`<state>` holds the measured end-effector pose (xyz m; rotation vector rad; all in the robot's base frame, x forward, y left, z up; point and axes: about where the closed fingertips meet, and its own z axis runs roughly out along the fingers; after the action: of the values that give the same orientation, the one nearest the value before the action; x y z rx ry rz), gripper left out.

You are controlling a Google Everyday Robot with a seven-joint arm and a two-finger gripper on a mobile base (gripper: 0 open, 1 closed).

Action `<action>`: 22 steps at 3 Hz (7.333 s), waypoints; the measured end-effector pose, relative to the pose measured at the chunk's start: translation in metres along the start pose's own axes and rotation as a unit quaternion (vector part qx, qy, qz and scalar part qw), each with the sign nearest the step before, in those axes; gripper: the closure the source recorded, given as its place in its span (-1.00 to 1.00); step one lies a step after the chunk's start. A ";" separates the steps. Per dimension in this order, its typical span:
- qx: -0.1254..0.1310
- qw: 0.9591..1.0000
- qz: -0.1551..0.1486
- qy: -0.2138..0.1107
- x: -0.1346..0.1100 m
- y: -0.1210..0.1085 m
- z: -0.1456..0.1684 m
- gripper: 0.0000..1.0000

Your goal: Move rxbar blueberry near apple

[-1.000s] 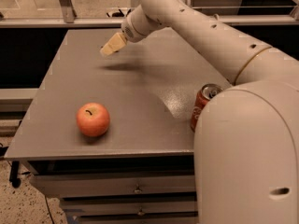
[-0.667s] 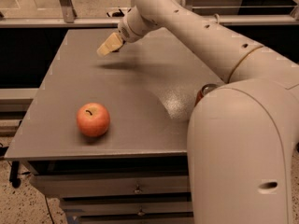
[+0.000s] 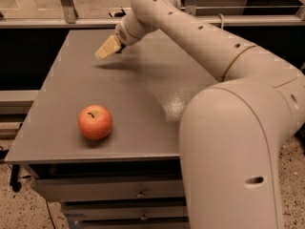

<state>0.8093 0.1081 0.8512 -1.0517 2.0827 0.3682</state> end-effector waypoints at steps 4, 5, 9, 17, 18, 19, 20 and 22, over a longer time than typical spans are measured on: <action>-0.007 1.000 -0.004 0.002 -0.003 0.007 0.016 0.27; -0.007 1.000 -0.006 0.001 0.000 0.009 0.015 0.76; 0.006 0.998 -0.044 -0.038 -0.008 0.008 -0.067 1.00; -0.147 0.988 -0.055 -0.002 0.117 0.181 -0.233 0.65; -0.157 0.986 -0.063 -0.007 0.118 0.186 -0.238 0.19; -0.163 0.984 -0.071 -0.011 0.118 0.190 -0.240 -0.30; -0.166 0.983 -0.077 -0.013 0.117 0.193 -0.242 -0.73; -0.145 0.987 -0.066 -0.034 0.108 0.169 -0.236 -1.00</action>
Offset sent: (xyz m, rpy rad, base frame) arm 0.0072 0.0120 -0.0038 0.0003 0.0017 0.0062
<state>0.5192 0.0228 0.9164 -1.3214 1.9230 0.6456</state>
